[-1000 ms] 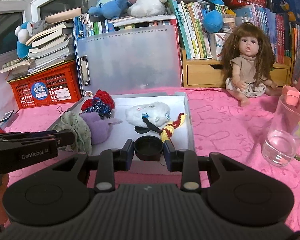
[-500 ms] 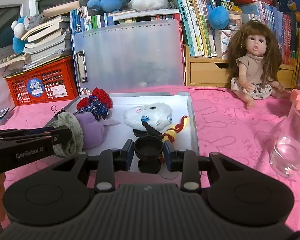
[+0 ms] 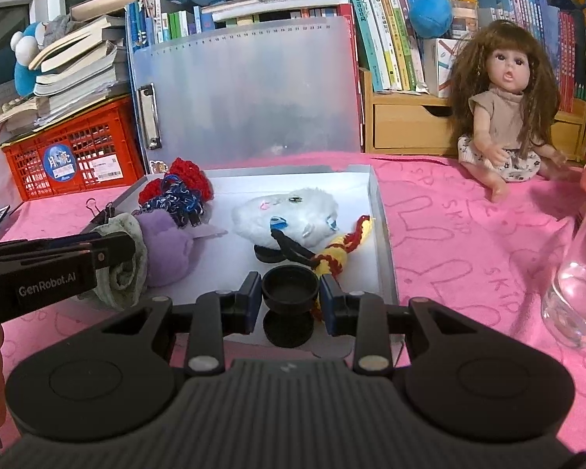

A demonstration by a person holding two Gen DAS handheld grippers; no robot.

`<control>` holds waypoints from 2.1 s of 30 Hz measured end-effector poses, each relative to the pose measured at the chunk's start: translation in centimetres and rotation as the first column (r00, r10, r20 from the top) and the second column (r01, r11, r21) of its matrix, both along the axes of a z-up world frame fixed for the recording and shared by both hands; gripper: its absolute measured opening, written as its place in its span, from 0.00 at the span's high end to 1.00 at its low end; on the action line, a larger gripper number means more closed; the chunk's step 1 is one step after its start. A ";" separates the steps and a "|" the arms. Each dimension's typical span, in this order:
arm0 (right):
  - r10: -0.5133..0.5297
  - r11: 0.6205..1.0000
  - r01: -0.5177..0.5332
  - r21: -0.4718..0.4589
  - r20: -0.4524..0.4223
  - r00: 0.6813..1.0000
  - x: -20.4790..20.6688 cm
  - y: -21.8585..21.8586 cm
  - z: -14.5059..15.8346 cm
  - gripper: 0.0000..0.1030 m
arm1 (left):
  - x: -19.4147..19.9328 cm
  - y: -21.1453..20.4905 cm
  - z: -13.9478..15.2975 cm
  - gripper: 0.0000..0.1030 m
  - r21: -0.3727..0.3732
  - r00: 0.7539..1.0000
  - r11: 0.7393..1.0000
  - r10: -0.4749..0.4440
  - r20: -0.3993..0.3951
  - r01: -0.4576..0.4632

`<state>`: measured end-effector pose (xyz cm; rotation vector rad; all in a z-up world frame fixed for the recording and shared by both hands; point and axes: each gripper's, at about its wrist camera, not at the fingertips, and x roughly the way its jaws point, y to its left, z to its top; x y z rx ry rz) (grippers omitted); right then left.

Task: Organize objects
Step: 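Carry the cap with the left gripper while the right gripper carries its cap into the box, then open both grippers to release the black caps inside the box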

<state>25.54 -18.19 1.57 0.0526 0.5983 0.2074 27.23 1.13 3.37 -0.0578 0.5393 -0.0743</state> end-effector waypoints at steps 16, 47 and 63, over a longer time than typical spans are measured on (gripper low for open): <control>0.004 0.999 -0.003 0.039 -0.028 1.000 1.4 -0.2 -1.0 0.64 | 1.0 -0.5 -1.0 0.70 0.030 1.000 1.000 -0.007 0.025 0.006; 0.020 0.999 -0.019 0.028 -0.034 0.999 1.3 0.4 -1.9 0.62 | 0.2 -3.0 -1.6 0.68 0.066 0.995 0.993 -0.097 0.035 0.094; -0.003 0.999 0.004 0.048 -0.021 1.000 0.6 -0.2 -1.4 0.55 | -0.3 -2.8 -1.3 0.48 0.048 0.995 0.995 -0.090 0.034 0.089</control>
